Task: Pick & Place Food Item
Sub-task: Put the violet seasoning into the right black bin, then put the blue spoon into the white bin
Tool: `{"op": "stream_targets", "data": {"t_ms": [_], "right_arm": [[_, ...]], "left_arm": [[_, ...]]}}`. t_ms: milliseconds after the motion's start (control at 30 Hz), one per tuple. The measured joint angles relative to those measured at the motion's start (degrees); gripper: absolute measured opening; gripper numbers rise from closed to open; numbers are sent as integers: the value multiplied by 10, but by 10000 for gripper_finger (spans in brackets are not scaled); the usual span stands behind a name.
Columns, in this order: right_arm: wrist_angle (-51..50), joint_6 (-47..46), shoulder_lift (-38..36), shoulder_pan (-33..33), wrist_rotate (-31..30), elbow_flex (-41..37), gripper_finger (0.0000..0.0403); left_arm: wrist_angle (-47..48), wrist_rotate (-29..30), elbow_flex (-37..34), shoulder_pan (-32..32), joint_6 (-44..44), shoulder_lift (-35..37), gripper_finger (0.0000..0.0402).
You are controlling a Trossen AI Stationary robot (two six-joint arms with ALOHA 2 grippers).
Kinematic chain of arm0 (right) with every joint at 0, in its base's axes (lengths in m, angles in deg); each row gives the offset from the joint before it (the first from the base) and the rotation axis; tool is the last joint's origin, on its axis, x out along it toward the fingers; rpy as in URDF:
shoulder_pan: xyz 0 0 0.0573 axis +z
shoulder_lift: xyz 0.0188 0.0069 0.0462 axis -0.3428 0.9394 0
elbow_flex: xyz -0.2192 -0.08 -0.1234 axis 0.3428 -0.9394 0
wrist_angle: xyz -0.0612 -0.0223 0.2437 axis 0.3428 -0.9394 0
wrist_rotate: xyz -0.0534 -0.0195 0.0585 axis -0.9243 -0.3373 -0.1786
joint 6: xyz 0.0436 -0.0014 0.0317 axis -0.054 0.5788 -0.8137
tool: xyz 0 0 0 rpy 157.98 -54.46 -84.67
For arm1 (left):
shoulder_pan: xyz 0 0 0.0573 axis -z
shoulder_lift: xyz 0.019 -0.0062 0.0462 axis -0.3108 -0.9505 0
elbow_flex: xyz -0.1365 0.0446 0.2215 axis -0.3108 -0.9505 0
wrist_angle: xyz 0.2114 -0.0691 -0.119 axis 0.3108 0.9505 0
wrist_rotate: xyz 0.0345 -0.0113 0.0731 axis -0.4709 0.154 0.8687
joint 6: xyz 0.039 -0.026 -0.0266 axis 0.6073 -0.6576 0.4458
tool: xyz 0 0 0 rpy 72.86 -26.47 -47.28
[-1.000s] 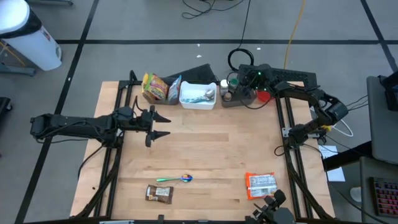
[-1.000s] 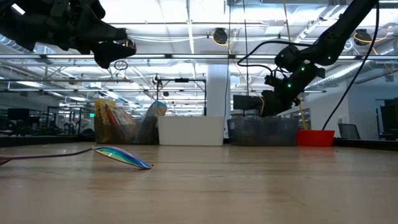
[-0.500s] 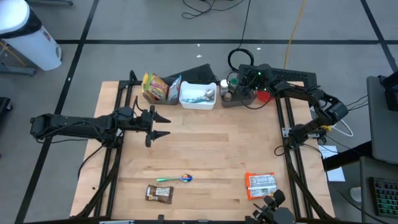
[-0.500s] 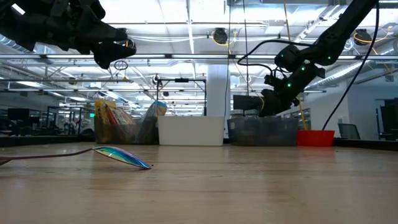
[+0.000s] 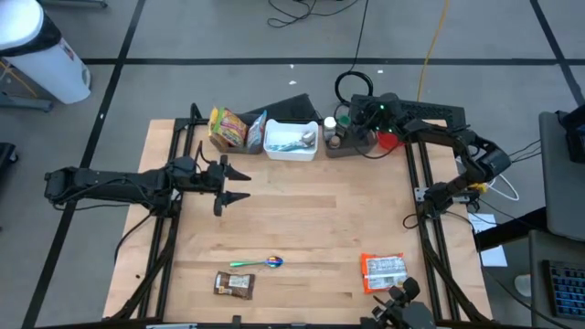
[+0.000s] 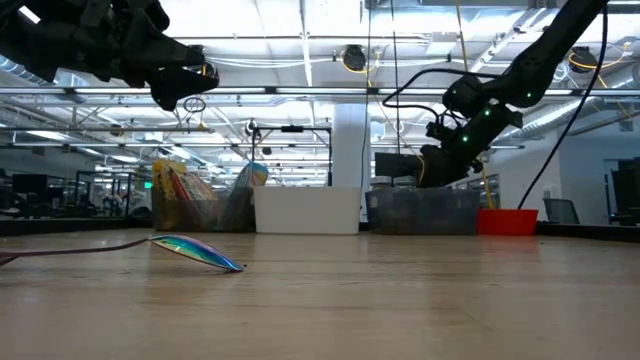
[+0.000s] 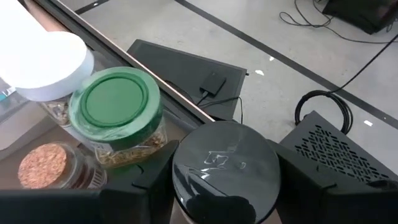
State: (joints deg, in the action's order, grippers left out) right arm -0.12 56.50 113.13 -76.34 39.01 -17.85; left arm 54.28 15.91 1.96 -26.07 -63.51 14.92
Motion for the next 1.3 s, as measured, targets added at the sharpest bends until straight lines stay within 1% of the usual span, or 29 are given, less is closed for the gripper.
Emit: {"op": "stream_targets", "data": {"t_ms": [167, 333, 567, 867, 933, 1100, 1300], "right_arm": [[9, -3, 13, 0, 8, 2, 197], [19, -3, 17, 0, 13, 2, 198], [19, 1, 18, 0, 10, 1, 236], [21, 5, 18, 0, 6, -1, 245], [22, 7, 13, 0, -5, -1, 246], [14, 16, -15, 0, -5, -1, 246], [-18, 7, -66, 1, -3, 0, 246]], "left_arm": [[0, 0, 0, 1, -1, 0, 268], [3, 0, 0, 3, -1, 0, 266], [8, 0, 0, 2, -1, 0, 255], [8, 0, 0, 2, -1, 0, 266], [8, 0, 0, 2, -2, 0, 263], [8, 0, 0, 2, -1, 0, 253], [7, 1, 0, 2, 19, 0, 260]]}}
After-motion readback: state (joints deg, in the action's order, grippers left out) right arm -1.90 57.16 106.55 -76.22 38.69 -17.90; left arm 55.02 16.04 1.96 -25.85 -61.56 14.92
